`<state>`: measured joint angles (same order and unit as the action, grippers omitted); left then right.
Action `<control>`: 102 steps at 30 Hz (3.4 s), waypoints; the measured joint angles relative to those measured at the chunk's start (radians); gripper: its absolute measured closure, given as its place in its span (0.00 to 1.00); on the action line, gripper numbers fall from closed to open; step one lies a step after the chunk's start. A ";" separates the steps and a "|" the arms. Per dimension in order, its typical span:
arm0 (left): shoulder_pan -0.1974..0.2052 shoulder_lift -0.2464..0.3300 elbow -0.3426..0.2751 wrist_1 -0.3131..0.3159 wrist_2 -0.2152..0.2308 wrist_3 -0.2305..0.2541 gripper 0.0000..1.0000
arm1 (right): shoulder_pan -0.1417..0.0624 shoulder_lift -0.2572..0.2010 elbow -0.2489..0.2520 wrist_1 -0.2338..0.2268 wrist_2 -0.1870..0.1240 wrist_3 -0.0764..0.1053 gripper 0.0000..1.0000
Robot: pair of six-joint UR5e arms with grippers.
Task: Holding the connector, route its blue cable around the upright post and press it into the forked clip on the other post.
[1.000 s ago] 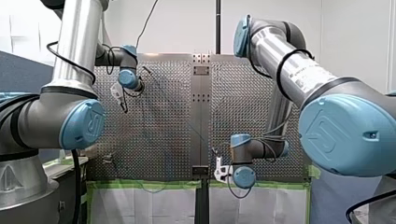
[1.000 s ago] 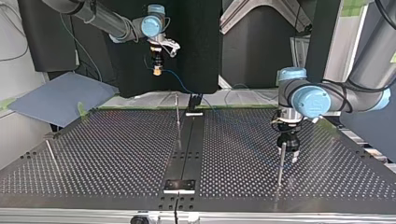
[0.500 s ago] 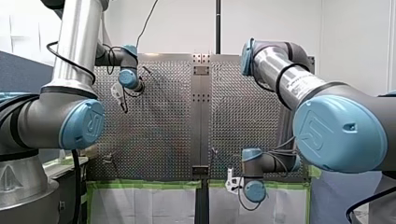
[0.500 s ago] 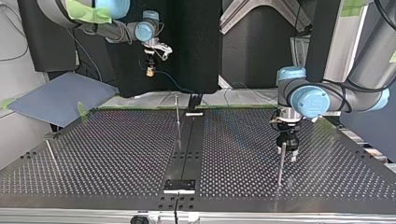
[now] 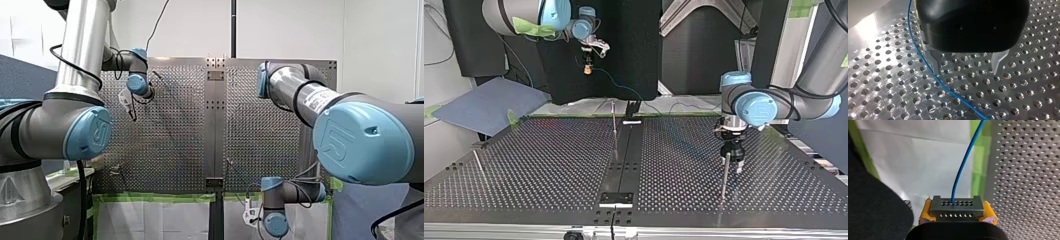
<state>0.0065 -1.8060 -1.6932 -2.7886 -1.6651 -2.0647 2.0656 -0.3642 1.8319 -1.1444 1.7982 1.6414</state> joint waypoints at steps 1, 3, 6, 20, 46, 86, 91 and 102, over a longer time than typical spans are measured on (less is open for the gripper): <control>0.000 0.000 0.000 0.000 0.000 0.000 0.00 | 0.000 0.011 -0.002 0.001 0.000 -0.003 1.00; 0.000 0.000 0.000 0.001 0.000 0.000 0.00 | 0.000 0.024 -0.003 0.001 0.001 -0.009 1.00; 0.000 0.000 0.000 0.001 0.000 0.000 0.00 | -0.001 0.031 -0.004 0.002 0.002 -0.025 1.00; 0.001 0.000 0.000 0.002 0.000 0.000 0.00 | -0.003 -0.072 -0.004 0.086 -0.009 -0.030 1.00; -0.002 0.000 0.000 -0.018 0.000 -0.001 0.00 | -0.057 -0.310 -0.006 0.214 -0.126 0.001 1.00; -0.028 0.066 -0.032 -0.205 -0.102 -0.015 0.00 | -0.064 -0.433 0.087 0.214 -0.127 -0.035 1.00; -0.024 0.111 -0.075 -0.215 -0.112 -0.007 0.00 | -0.064 -0.433 0.088 0.215 -0.126 -0.034 1.00; -0.023 0.192 -0.126 -0.290 -0.172 0.068 0.00 | -0.064 -0.419 0.090 0.221 -0.124 -0.037 1.00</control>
<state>-0.0170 -1.6140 -1.8189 -3.0784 -1.8374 -1.9971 2.0015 -0.7836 1.9220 -0.9231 1.6743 1.6048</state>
